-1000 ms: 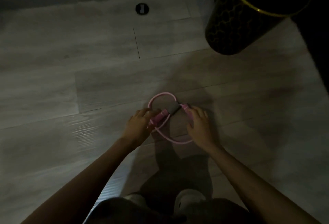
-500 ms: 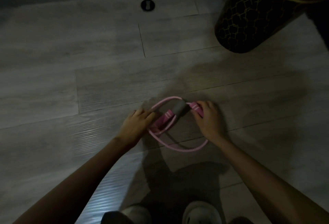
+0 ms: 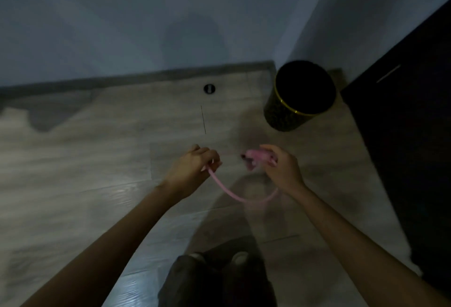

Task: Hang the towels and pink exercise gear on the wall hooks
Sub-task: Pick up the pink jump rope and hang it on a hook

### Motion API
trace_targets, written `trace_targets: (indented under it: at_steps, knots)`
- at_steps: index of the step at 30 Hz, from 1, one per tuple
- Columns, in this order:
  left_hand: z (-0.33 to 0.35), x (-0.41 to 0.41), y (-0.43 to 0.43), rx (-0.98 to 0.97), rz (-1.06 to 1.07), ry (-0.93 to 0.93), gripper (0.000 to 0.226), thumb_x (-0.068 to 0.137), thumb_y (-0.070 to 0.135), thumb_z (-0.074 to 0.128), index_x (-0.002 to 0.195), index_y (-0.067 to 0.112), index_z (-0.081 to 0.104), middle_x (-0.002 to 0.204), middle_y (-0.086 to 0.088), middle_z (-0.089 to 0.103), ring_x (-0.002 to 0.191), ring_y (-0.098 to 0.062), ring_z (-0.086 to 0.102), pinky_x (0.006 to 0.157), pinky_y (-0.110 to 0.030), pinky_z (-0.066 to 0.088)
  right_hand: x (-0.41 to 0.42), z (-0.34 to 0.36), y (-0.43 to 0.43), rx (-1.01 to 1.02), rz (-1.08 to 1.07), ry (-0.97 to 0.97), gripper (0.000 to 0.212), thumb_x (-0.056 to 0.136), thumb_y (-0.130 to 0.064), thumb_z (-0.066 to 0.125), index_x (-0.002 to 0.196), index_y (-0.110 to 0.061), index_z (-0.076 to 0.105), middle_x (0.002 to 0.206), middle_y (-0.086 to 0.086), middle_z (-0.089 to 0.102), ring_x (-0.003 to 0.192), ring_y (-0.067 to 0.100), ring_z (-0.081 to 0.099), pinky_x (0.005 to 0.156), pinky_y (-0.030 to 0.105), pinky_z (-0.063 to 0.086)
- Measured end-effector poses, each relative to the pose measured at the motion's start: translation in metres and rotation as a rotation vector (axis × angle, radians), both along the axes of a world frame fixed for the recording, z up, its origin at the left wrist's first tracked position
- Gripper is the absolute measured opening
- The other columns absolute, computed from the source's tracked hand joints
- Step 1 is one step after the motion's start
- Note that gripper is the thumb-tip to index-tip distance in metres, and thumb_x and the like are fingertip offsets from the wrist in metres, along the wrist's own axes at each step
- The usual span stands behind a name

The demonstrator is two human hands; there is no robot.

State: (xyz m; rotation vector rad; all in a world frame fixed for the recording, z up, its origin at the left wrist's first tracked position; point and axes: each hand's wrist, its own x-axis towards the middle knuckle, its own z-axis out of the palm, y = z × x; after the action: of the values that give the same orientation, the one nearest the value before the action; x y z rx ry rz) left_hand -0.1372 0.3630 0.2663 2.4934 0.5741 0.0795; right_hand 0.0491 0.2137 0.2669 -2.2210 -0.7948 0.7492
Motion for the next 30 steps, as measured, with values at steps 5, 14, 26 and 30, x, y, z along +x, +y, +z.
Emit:
trace_targets:
  at_steps: [5,14,26,30]
  knots:
    - [0.164,0.017,-0.002,-0.121,0.007,0.072,0.018,0.091,0.036,0.051,0.086,0.026,0.064,0.08,0.004,0.067,0.075,-0.012,0.061,0.067,-0.027,0.049,0.003,0.142,0.011,-0.03,-0.029,0.303,0.024,0.088,-0.004,0.059,0.112,0.0,0.063,0.094,0.015,0.065,0.062,0.0,0.057,0.061,0.011,0.044]
    - [0.393,-0.017,0.026,-0.083,0.122,-0.057,0.008,0.082,0.022,0.069,0.086,0.018,0.074,0.087,-0.001,0.073,0.08,-0.016,0.066,0.067,-0.022,0.044,-0.028,0.388,0.028,0.031,0.458,0.151,0.016,0.081,-0.015,0.072,0.096,-0.016,0.07,0.084,-0.005,0.068,0.069,-0.008,0.06,0.071,0.012,0.047]
    - [0.599,-0.056,0.084,-0.005,0.183,-0.225,0.021,0.081,0.036,0.068,0.085,0.018,0.078,0.071,0.006,0.07,0.063,0.0,0.06,0.063,-0.016,0.045,-0.032,0.601,0.077,0.301,0.557,-0.575,0.007,0.088,-0.016,0.062,0.092,-0.018,0.068,0.08,-0.013,0.057,0.075,0.009,0.053,0.07,0.009,0.036]
    - [0.659,-0.048,0.103,0.059,0.165,-0.32,0.016,0.084,0.028,0.067,0.09,0.016,0.077,0.078,0.004,0.072,0.059,0.018,0.054,0.058,-0.003,0.038,-0.023,0.668,0.092,0.402,0.459,-0.694,0.008,0.087,-0.024,0.064,0.091,-0.019,0.069,0.084,-0.004,0.07,0.082,0.018,0.063,0.078,0.032,0.048]
